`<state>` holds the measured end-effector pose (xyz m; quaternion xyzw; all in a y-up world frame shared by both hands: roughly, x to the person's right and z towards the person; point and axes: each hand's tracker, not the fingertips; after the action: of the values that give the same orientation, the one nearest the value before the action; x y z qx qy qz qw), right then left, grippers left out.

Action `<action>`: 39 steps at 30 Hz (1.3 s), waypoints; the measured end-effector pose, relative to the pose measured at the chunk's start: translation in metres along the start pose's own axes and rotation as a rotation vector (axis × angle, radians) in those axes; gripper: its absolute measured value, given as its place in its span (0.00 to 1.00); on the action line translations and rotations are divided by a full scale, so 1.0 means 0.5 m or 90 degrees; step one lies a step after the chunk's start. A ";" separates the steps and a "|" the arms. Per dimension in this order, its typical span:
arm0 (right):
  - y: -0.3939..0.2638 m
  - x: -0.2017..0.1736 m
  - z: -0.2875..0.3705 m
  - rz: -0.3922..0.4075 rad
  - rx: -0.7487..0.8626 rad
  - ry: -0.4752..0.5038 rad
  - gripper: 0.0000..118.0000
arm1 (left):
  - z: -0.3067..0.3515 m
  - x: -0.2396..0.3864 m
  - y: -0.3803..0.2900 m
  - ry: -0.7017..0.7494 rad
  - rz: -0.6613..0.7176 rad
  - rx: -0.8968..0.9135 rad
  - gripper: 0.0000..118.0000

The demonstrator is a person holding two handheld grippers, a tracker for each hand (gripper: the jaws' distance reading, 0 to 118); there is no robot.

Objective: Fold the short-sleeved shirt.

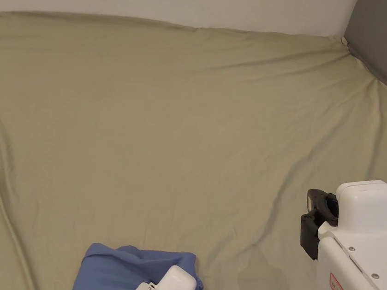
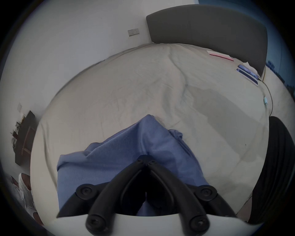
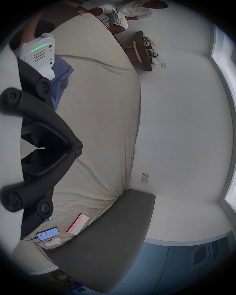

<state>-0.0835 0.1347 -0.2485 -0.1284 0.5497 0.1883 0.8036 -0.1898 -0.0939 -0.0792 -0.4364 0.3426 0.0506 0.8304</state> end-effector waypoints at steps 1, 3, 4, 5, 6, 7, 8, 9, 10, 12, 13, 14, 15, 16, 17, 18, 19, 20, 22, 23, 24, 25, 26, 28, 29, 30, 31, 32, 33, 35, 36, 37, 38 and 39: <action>-0.001 0.002 -0.001 0.000 0.000 -0.002 0.00 | 0.010 0.007 0.002 -0.011 -0.002 0.001 0.00; -0.003 0.007 -0.006 -0.004 -0.002 -0.003 0.00 | 0.018 0.030 0.000 -0.038 -0.015 0.009 0.00; -0.003 0.008 -0.009 -0.007 -0.003 -0.003 0.00 | 0.031 0.043 0.001 -0.035 -0.040 0.015 0.00; -0.003 0.007 -0.012 -0.009 -0.004 -0.003 0.00 | 0.039 0.053 -0.001 -0.042 -0.061 0.020 0.00; -0.003 0.006 -0.014 -0.011 -0.004 -0.002 0.00 | 0.044 0.067 -0.005 -0.064 -0.078 0.021 0.00; -0.002 0.003 -0.016 -0.012 -0.004 0.000 0.00 | 0.052 0.076 -0.009 -0.098 -0.086 0.024 0.00; 0.000 -0.001 -0.019 -0.012 -0.003 0.002 0.00 | 0.061 0.081 -0.011 -0.143 -0.089 0.020 0.00; 0.001 -0.005 -0.023 -0.010 -0.002 0.005 0.00 | 0.071 0.084 -0.012 -0.203 -0.085 0.007 0.00; 0.002 -0.010 -0.027 -0.007 -0.002 0.009 0.00 | 0.086 0.083 -0.013 -0.268 -0.072 -0.005 0.00; 0.005 -0.021 -0.036 -0.002 -0.004 0.016 0.00 | 0.135 0.071 -0.016 -0.276 -0.051 0.042 0.00; 0.004 -0.027 -0.040 -0.002 -0.003 0.020 0.00 | 0.154 0.052 -0.015 -0.271 -0.027 0.058 0.00; 0.004 -0.032 -0.045 -0.002 -0.004 0.025 0.00 | 0.170 0.030 -0.015 -0.271 0.014 0.063 0.00; 0.004 -0.039 -0.051 -0.003 -0.008 0.032 0.00 | 0.187 -0.014 -0.015 -0.270 0.077 0.079 0.00; 0.002 -0.046 -0.057 -0.006 -0.011 0.042 0.00 | 0.201 -0.059 -0.020 -0.250 0.134 0.100 0.00; -0.002 -0.054 -0.064 -0.008 -0.013 0.054 0.00 | 0.214 -0.103 -0.027 -0.220 0.174 0.121 0.00; -0.008 -0.064 -0.072 -0.010 -0.015 0.071 0.00 | 0.232 -0.150 -0.036 -0.176 0.209 0.149 0.00; -0.014 -0.075 -0.080 -0.010 -0.018 0.088 0.00 | 0.249 -0.191 -0.047 -0.127 0.231 0.178 0.00; -0.022 -0.089 -0.089 -0.008 -0.026 0.106 0.00 | 0.259 -0.233 -0.060 -0.081 0.245 0.200 0.00; -0.043 -0.126 -0.115 -0.002 -0.057 0.137 0.00 | 0.276 -0.308 -0.084 0.004 0.269 0.219 0.00; -0.057 -0.146 -0.128 0.001 -0.072 0.162 0.00 | 0.280 -0.337 -0.095 0.032 0.279 0.223 0.00; -0.074 -0.168 -0.143 0.008 -0.089 0.182 0.00 | 0.279 -0.364 -0.107 0.058 0.291 0.217 0.00; -0.091 -0.191 -0.158 0.014 -0.107 0.196 0.00 | 0.274 -0.383 -0.116 0.068 0.296 0.203 0.00; -0.115 -0.216 -0.178 0.017 -0.140 0.218 0.00 | 0.269 -0.401 -0.127 0.085 0.300 0.196 0.00; -0.156 -0.254 -0.212 0.005 -0.208 0.260 0.00 | 0.258 -0.418 -0.141 0.091 0.307 0.179 0.00; -0.179 -0.276 -0.227 0.001 -0.247 0.273 0.00 | 0.251 -0.421 -0.145 0.082 0.315 0.169 0.00; -0.203 -0.294 -0.244 0.007 -0.290 0.284 0.00 | 0.243 -0.426 -0.151 0.059 0.330 0.153 0.00; -0.225 -0.309 -0.258 0.025 -0.325 0.282 0.00 | 0.235 -0.432 -0.153 0.021 0.345 0.136 0.00; -0.250 -0.322 -0.272 0.052 -0.364 0.281 0.00 | 0.222 -0.438 -0.157 -0.037 0.369 0.112 0.00; -0.277 -0.331 -0.285 0.069 -0.400 0.279 0.00 | 0.209 -0.441 -0.162 -0.078 0.397 0.103 0.00; -0.298 -0.329 -0.291 0.058 -0.397 0.279 0.00 | 0.174 -0.450 -0.164 -0.151 0.417 0.039 0.00; -0.285 -0.321 -0.289 0.036 -0.376 0.283 0.00 | 0.157 -0.455 -0.167 -0.185 0.429 0.027 0.00; -0.273 -0.320 -0.282 0.023 -0.404 0.288 0.00 | 0.147 -0.457 -0.167 -0.202 0.447 0.013 0.08; -0.267 -0.316 -0.284 0.011 -0.411 0.296 0.00 | 0.126 -0.466 -0.167 -0.237 0.474 -0.011 0.23; -0.272 -0.311 -0.290 0.010 -0.413 0.303 0.00 | 0.106 -0.476 -0.170 -0.276 0.510 -0.019 0.46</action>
<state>-0.1947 -0.0719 -0.1560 -0.4113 0.6334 0.3231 0.5703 -0.3105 -0.0546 0.1458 -0.2605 0.3018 0.4628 0.7918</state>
